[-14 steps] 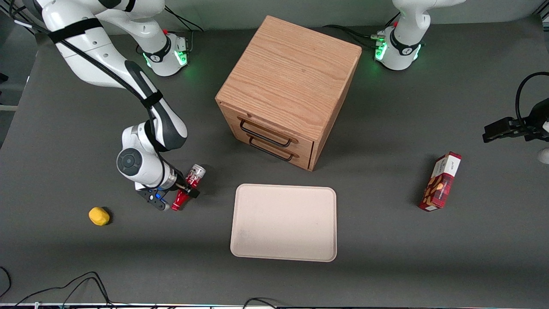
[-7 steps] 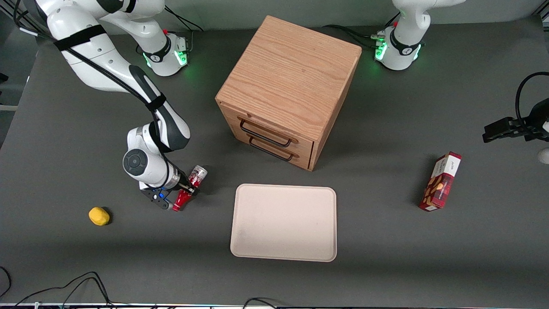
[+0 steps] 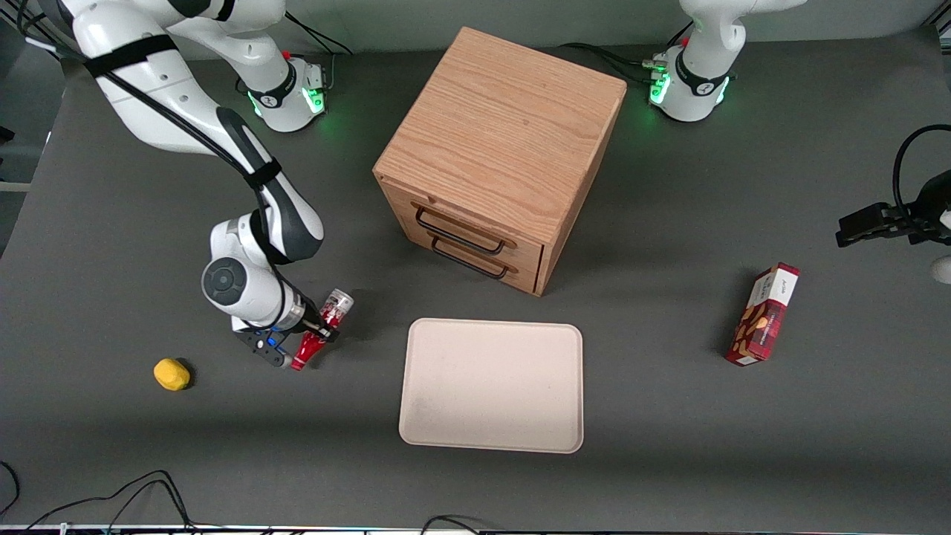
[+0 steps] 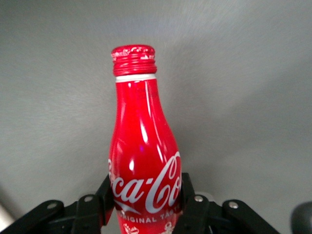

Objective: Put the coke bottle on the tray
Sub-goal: 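Lift the bottle upright with the right gripper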

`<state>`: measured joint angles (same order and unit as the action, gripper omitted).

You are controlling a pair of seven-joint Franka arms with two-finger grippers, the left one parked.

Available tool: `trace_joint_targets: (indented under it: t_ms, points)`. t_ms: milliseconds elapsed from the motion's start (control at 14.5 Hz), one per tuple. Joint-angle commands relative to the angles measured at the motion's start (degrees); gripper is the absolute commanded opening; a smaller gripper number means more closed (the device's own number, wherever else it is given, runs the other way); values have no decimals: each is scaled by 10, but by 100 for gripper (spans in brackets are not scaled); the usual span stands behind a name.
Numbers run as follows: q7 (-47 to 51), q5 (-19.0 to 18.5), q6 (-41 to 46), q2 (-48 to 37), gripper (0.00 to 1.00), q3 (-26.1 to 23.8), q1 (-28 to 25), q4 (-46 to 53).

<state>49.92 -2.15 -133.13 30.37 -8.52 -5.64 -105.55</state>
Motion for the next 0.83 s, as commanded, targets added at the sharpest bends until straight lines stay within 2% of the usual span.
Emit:
trace_joint_targets:
  t_ms: [0,207,345,552,759]
  points:
    - [-11,-11,157,-67,0,-2,2,66]
    - [-60,-3,246,-151,0,-1,11,103]
    - [-87,-3,318,-173,0,-1,17,156]
    - [-112,-3,414,-161,0,-2,17,264]
    - [-121,-3,438,-102,0,-2,10,355]
